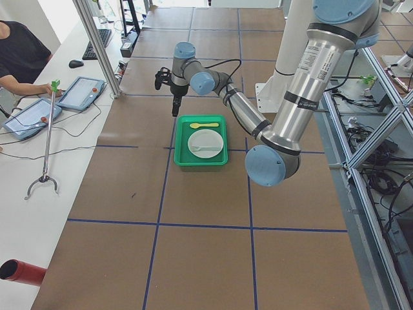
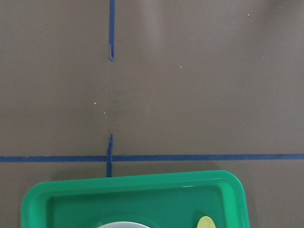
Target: Place spoon
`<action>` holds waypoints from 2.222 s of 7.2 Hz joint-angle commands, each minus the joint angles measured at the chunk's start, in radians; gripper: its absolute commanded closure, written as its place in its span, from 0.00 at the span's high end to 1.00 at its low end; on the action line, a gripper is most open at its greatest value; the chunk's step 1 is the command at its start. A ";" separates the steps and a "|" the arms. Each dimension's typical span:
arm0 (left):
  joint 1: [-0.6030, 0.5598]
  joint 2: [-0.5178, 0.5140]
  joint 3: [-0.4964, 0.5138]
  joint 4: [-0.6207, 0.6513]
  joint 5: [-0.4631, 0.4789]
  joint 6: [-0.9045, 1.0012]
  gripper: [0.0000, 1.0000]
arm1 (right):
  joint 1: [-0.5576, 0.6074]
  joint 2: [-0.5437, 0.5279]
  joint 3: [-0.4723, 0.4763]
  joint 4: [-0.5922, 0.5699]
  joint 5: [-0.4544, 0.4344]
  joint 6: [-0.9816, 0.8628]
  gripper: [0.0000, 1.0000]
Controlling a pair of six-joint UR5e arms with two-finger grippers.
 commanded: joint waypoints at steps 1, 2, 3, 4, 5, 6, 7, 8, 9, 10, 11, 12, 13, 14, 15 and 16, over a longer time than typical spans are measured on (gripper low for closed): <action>-0.130 0.115 0.017 0.002 -0.009 0.300 1.00 | 0.000 0.000 0.000 0.000 0.000 0.000 1.00; -0.190 0.188 0.044 -0.005 -0.026 0.435 1.00 | 0.000 0.000 0.000 0.000 0.000 0.000 1.00; -0.281 0.218 0.087 -0.005 -0.061 0.500 1.00 | 0.000 0.000 0.000 0.000 0.000 0.000 1.00; -0.390 0.271 0.125 -0.005 -0.111 0.609 1.00 | 0.000 0.000 0.000 0.000 0.000 0.000 1.00; -0.458 0.342 0.159 -0.002 -0.205 0.751 1.00 | 0.000 0.000 0.000 0.000 0.000 0.000 1.00; -0.515 0.417 0.178 -0.008 -0.234 0.827 1.00 | 0.000 0.000 0.000 0.000 0.000 0.000 1.00; -0.562 0.424 0.198 -0.005 -0.238 0.865 1.00 | 0.000 0.000 0.000 0.000 0.000 0.000 1.00; -0.583 0.427 0.230 -0.007 -0.239 0.869 1.00 | 0.000 0.000 0.000 0.000 0.000 0.000 1.00; -0.592 0.428 0.259 -0.008 -0.239 0.869 1.00 | 0.000 0.000 0.000 0.000 0.000 0.000 1.00; -0.601 0.430 0.264 -0.002 -0.241 0.864 1.00 | 0.000 0.000 0.000 0.000 0.000 0.000 1.00; -0.607 0.430 0.265 0.004 -0.241 0.861 1.00 | 0.000 0.000 0.000 0.000 0.000 0.000 1.00; -0.607 0.439 0.269 0.007 -0.289 0.855 1.00 | 0.000 0.000 0.000 0.000 0.000 0.000 1.00; -0.606 0.441 0.288 0.005 -0.326 0.855 1.00 | 0.000 0.000 0.000 0.000 0.000 0.000 1.00; -0.606 0.439 0.304 0.002 -0.328 0.855 1.00 | 0.000 0.000 0.000 0.000 0.000 0.000 1.00; -0.606 0.441 0.305 0.002 -0.327 0.855 1.00 | 0.000 0.000 0.000 0.000 0.000 0.000 1.00; -0.606 0.439 0.304 0.002 -0.327 0.855 1.00 | 0.000 0.000 0.000 0.000 0.000 -0.001 1.00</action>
